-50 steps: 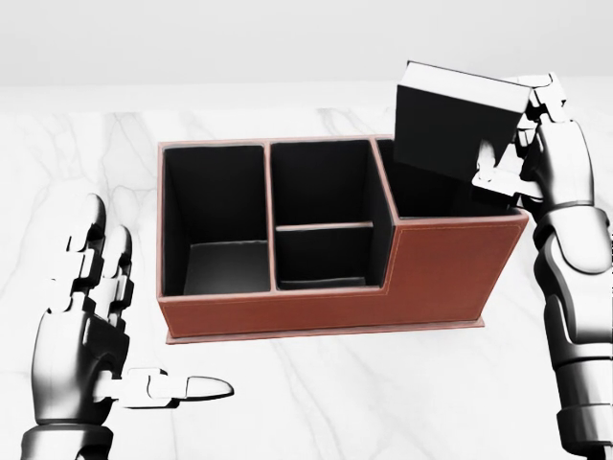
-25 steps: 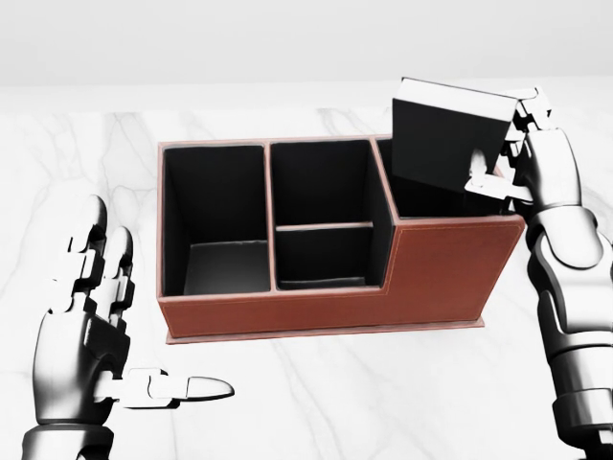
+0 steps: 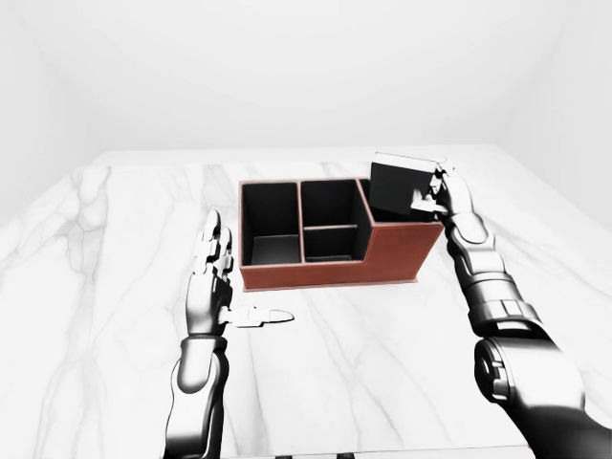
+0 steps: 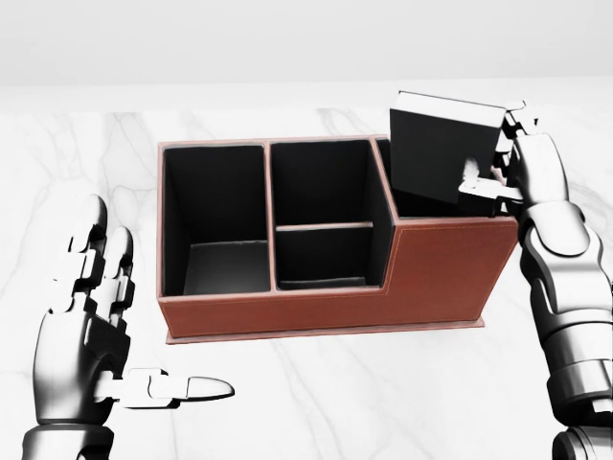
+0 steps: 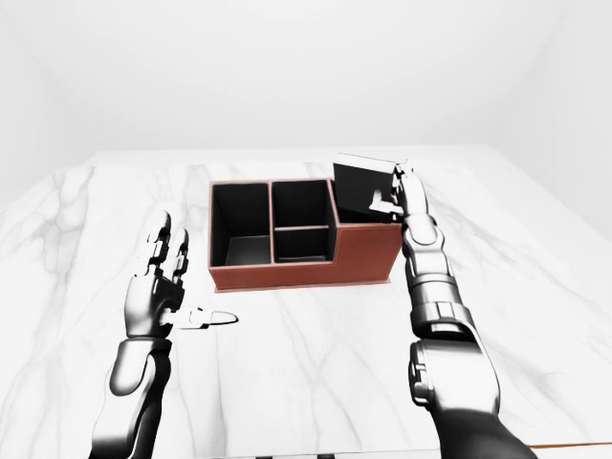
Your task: Pick up the book and place it in the right compartment of the caddy.
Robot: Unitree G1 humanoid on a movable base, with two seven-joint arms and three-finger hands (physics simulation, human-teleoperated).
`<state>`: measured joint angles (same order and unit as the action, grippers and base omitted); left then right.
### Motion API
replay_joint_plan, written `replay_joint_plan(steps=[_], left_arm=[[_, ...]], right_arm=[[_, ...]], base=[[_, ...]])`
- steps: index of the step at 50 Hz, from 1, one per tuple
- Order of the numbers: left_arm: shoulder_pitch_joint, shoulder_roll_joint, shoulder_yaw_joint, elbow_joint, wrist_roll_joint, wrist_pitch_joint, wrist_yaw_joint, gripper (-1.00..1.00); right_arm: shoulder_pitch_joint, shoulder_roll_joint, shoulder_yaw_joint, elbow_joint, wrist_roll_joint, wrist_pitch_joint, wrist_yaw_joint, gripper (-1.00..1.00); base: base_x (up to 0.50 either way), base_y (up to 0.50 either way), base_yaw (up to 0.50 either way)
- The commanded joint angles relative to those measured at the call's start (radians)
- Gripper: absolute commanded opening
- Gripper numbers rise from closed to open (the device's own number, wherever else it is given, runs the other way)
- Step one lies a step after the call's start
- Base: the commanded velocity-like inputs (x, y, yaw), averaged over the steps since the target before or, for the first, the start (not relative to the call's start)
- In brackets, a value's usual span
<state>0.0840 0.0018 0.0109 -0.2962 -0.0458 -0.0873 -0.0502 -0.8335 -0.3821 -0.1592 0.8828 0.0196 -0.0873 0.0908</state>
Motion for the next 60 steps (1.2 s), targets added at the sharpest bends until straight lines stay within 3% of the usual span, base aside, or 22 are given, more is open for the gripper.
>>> replay_joint_plan(steps=[1, 40, 41, 42, 60], left_arm=[[-0.002, -0.001, 0.0, 0.004, -0.005, 0.0, -0.004, 1.0], [-0.008, 0.0, 0.0, 0.025, -0.003, 0.0, -0.004, 1.0], [-0.007, -0.001, 0.0, 0.024, -0.002, 0.0, -0.004, 1.0], [-0.007, -0.001, -0.001, 0.023, -0.002, 0.0, -0.004, 1.0], [-0.001, -0.001, -0.001, 0.019, -0.003, 0.0, -0.004, 1.0]], right_arm=[[-0.04, -0.01, -0.024, 0.03, 0.026, 0.0, -0.013, -1.0], [-0.031, -0.023, -0.025, 0.095, 0.021, 0.0, -0.011, -1.0], [-0.032, -0.023, -0.024, 0.099, 0.019, 0.0, -0.013, 0.63], [-0.035, -0.023, -0.024, 0.103, 0.018, 0.0, -0.012, 1.0], [-0.028, -0.023, -0.026, 0.055, 0.025, 0.0, -0.007, 1.0]], base=[[0.0, 0.0, 0.0], [0.0, 0.0, 0.0], [0.0, 0.0, 0.0], [0.0, 0.0, 0.0], [0.0, 0.0, 0.0]])
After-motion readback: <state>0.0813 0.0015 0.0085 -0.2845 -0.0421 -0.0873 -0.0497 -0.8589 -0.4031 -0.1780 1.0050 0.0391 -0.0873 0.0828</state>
